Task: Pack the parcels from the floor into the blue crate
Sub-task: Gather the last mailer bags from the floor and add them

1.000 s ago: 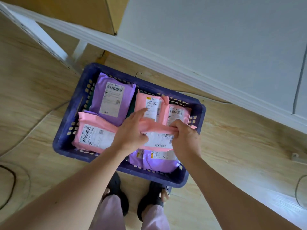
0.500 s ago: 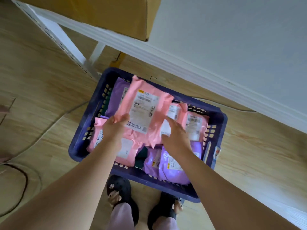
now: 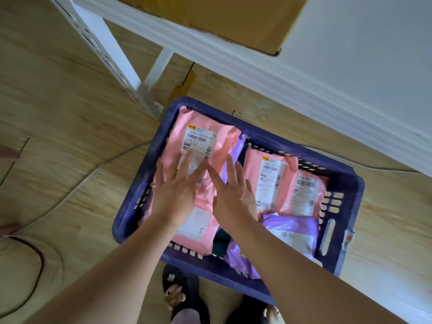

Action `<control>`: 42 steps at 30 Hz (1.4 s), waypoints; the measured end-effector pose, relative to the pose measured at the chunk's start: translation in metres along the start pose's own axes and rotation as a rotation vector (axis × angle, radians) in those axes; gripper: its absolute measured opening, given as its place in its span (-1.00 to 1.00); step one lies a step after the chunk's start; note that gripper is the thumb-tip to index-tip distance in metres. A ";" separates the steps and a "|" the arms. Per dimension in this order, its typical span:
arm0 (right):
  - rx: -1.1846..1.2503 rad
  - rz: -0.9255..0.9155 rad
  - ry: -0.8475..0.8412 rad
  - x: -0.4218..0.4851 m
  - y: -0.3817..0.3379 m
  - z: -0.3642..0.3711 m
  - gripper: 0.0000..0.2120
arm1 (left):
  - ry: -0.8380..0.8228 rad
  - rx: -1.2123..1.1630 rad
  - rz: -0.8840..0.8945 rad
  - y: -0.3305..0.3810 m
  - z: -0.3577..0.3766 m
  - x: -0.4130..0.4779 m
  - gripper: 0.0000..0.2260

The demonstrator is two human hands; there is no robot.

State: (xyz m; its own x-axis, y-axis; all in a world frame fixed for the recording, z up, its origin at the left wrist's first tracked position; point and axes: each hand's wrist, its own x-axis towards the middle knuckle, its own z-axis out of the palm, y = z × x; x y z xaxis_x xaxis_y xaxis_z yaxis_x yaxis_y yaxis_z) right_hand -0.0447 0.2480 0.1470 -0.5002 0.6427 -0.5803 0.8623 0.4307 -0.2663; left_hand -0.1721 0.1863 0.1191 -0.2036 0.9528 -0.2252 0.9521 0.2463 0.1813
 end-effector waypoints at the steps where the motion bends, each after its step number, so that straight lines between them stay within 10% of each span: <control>1: -0.073 -0.009 -0.017 0.003 0.000 -0.002 -0.22 | -0.069 0.024 0.027 -0.001 0.001 0.001 -0.27; 7: -0.136 0.015 -0.198 0.025 -0.004 -0.010 -0.23 | -0.612 0.082 0.004 -0.007 -0.016 0.030 -0.22; 26: 0.300 0.206 0.127 -0.145 0.038 -0.113 -0.51 | -0.440 -0.094 0.191 0.088 -0.169 -0.029 -0.58; 42: 0.592 0.387 0.521 -0.387 0.146 -0.130 -0.58 | -0.282 -0.113 0.473 0.305 -0.242 -0.147 -0.58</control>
State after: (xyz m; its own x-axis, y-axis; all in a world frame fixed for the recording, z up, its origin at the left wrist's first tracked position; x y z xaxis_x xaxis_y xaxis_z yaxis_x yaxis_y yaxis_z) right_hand 0.2648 0.1443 0.4323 -0.0121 0.9453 -0.3260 0.8056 -0.1839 -0.5632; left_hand 0.0931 0.1644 0.4388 0.3233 0.8837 -0.3385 0.8913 -0.1643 0.4226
